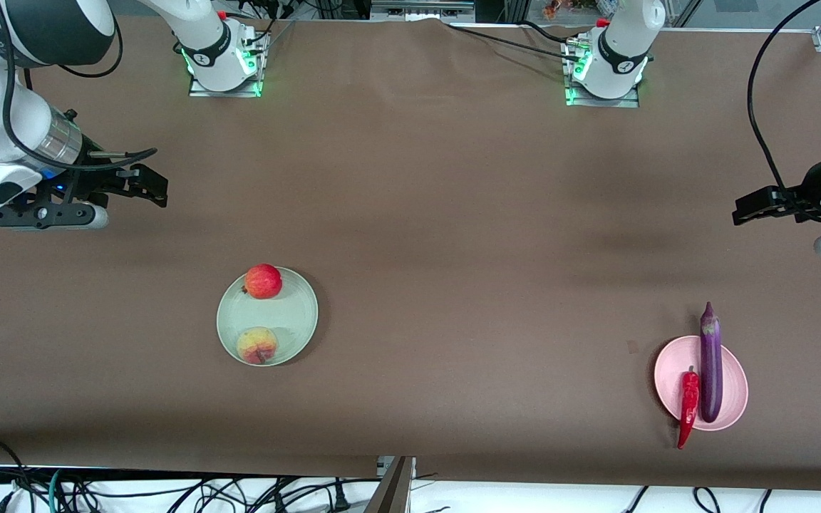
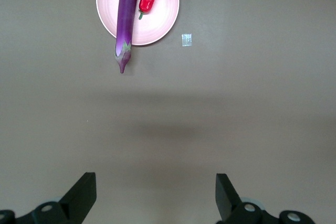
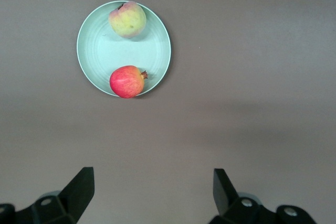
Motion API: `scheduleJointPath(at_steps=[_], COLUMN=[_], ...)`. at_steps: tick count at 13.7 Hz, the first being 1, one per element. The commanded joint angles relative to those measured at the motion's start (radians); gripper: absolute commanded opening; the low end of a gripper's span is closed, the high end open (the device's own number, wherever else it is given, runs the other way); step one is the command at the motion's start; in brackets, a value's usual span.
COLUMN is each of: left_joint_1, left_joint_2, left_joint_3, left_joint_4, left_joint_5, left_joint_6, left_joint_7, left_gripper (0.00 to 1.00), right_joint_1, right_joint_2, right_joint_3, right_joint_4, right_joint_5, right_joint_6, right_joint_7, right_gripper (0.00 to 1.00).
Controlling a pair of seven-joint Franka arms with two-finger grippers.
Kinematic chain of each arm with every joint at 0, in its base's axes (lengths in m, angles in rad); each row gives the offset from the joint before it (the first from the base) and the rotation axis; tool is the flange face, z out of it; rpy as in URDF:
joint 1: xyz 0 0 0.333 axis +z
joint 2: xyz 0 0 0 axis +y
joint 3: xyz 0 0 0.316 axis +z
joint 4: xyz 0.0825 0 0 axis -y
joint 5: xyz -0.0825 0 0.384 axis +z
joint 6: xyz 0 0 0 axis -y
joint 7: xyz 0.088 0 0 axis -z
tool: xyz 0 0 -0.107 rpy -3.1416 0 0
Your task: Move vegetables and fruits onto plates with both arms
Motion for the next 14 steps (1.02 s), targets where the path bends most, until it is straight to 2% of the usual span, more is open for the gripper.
scheduleJointPath(at_steps=[1, 14], left_joint_1=[-0.003, -0.002], left_joint_2=[0.011, 0.013], left_joint_3=[0.001, 0.001], left_joint_4=[0.023, 0.023], left_joint_5=[0.011, 0.005], left_joint_6=[-0.003, -0.003], left_joint_7=[0.012, 0.013], left_gripper=[1.0, 1.0], right_joint_1=[-0.002, -0.005], right_joint_2=[-0.013, -0.01], right_joint_3=[-0.006, -0.004], right_joint_4=[-0.009, -0.009], right_joint_5=[-0.01, -0.006], right_joint_6=[0.003, 0.015], right_joint_7=[-0.032, -0.032], right_gripper=[1.0, 1.0])
